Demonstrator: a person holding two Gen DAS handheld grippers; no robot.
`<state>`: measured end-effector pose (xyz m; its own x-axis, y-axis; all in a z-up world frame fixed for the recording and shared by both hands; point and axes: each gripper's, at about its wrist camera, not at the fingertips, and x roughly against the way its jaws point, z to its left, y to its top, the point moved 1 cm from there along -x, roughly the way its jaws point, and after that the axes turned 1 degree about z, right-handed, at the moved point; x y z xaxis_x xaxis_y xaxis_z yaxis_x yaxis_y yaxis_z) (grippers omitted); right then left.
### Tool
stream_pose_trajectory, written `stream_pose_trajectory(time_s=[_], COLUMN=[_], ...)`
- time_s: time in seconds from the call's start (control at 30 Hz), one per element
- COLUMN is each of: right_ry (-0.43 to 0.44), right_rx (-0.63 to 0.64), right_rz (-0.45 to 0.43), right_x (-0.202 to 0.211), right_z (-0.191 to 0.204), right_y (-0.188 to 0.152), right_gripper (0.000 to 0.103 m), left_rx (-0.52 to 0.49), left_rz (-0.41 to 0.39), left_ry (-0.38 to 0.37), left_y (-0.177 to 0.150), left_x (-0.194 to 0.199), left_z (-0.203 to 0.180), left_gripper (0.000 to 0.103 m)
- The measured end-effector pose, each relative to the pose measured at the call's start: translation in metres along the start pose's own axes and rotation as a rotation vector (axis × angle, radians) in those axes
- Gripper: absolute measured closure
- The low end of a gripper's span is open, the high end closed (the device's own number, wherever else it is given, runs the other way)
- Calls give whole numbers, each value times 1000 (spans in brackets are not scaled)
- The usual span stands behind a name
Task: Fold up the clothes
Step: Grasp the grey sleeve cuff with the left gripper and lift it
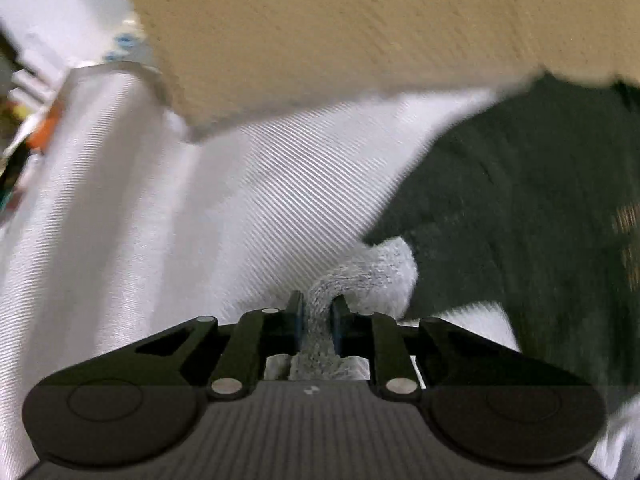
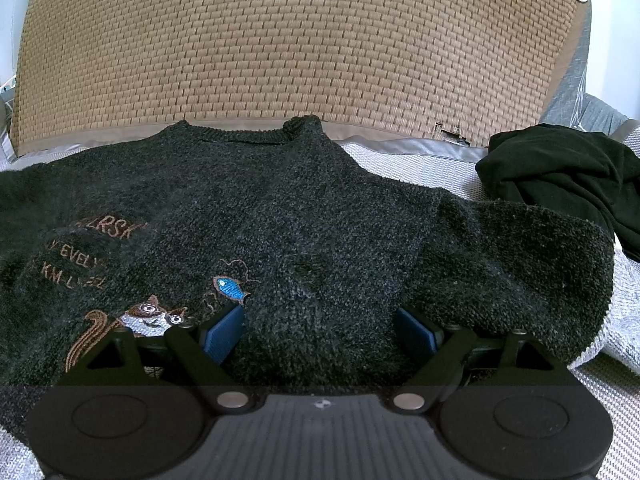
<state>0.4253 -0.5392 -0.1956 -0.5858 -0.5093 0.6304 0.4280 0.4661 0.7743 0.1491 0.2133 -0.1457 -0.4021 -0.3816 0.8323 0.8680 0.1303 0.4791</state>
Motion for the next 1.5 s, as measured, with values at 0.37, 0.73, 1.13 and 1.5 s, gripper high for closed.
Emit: stream_pose_trajectory(time_s=[0.37, 0.73, 1.13, 1.5], right_ry=[-1, 0, 0, -1], right_rx=[-1, 0, 0, -2], right_rz=[0, 0, 0, 1], right_x=[0, 0, 0, 0], right_z=[1, 1, 1, 0], right_y=[-1, 0, 0, 1], right_gripper=[17, 17, 17, 17], left_rx=[41, 64, -22, -1], left_rz=[94, 79, 92, 60], left_ry=[-61, -190, -133, -32], left_y=[-23, -89, -125, -114], left_x=[-12, 12, -7, -30], left_z=[27, 67, 62, 40], left_gripper=[46, 36, 23, 59])
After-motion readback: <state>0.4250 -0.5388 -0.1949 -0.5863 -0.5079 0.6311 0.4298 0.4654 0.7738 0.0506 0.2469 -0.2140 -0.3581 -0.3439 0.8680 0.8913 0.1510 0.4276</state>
